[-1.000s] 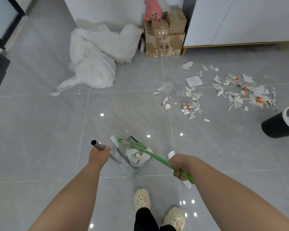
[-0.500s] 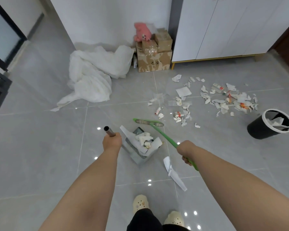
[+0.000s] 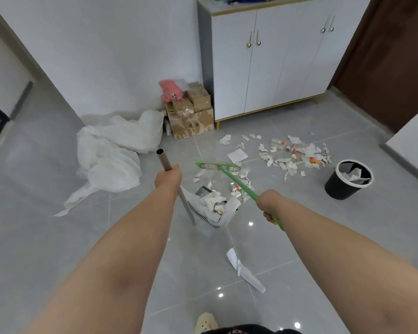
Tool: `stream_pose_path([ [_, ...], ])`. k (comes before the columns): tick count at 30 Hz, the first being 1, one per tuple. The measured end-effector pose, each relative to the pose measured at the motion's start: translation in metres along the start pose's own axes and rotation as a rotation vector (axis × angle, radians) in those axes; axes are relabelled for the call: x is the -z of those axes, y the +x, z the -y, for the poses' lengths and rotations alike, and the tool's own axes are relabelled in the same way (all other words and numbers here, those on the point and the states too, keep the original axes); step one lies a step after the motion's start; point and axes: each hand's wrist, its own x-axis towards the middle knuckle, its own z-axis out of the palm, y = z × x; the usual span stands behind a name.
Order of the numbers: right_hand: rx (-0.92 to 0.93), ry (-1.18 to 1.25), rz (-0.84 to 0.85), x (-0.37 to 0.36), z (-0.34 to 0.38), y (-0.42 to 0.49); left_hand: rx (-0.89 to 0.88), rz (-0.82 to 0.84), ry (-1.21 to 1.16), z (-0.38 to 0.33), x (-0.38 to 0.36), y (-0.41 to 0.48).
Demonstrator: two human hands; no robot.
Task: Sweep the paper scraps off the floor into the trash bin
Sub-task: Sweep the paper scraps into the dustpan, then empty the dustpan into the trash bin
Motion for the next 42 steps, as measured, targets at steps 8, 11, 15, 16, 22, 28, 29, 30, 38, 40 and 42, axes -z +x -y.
stream_pose_path([
  [8,-0.012,0.075,-0.076,0.111,-0.051,0.016,-0.076,0.08,0.09,-0.071,-0.113,-0.05],
  [11,0.039,0.029,-0.106,0.169,-0.082,0.032,-0.121,0.104,0.106,-0.089,-0.173,-0.072],
  [15,0.039,-0.058,-0.097,0.244,-0.128,0.055,-0.115,0.074,0.106,-0.106,-0.248,-0.103],
  [16,0.038,-0.071,-0.094,0.263,-0.138,0.06,-0.111,0.083,0.094,-0.111,-0.266,-0.11],
  [22,0.014,-0.006,-0.145,0.378,-0.192,0.095,-0.113,0.084,0.036,-0.142,-0.373,-0.145],
  [28,0.041,0.118,-0.236,0.443,-0.215,0.134,-0.121,0.09,0.018,-0.171,-0.458,-0.173],
  [29,0.041,0.119,-0.245,0.451,-0.216,0.143,-0.125,0.089,0.01,-0.177,-0.472,-0.171],
  [30,0.043,0.113,-0.25,0.461,-0.216,0.151,-0.132,0.089,0.008,-0.185,-0.488,-0.169],
  [38,-0.074,0.109,-0.302,0.556,-0.208,0.219,-0.241,0.142,0.066,-0.246,-0.609,-0.145],
  [40,-0.103,0.146,-0.305,0.579,-0.205,0.233,-0.276,0.171,0.104,-0.259,-0.639,-0.143],
  [42,-0.128,0.166,-0.289,0.596,-0.203,0.243,-0.319,0.208,0.149,-0.267,-0.661,-0.143],
])
